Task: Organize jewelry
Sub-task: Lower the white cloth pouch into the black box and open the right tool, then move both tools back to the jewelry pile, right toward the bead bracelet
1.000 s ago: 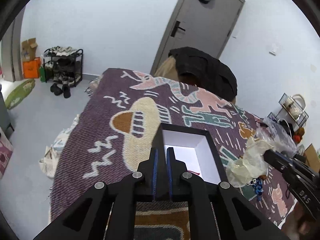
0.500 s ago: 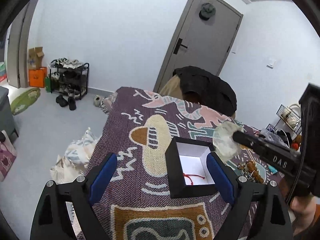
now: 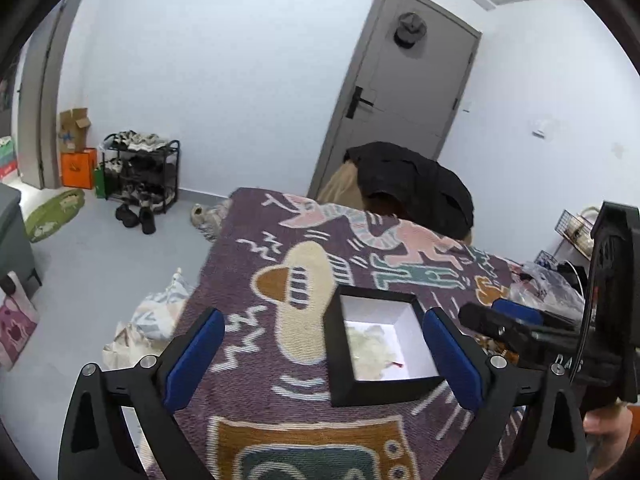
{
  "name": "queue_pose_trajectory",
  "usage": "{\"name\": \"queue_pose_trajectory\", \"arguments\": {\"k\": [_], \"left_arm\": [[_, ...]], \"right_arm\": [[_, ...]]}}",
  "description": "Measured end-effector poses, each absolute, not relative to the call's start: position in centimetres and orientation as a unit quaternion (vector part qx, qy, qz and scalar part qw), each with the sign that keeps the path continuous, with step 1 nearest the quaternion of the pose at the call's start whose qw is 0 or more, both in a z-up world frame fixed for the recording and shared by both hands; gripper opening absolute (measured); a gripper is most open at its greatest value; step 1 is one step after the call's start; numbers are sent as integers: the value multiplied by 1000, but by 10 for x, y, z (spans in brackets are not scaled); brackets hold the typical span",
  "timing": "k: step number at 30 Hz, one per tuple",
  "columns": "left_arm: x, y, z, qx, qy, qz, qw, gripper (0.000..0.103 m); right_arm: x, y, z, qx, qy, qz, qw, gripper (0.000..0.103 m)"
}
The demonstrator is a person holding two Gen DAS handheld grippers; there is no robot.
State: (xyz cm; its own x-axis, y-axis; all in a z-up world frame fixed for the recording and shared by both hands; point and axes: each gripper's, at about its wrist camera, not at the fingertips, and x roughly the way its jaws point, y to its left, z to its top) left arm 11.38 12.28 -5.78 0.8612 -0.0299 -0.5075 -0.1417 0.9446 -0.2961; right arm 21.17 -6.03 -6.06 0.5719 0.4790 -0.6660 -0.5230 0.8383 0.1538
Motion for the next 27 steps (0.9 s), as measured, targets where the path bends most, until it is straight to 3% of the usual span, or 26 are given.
{"name": "queue_pose_trajectory", "arguments": {"k": [27], "left_arm": [[142,11,-46,-109,284,-46,951,100]], "right_arm": [[199,-249,-77,88,379,165,906,85]]}}
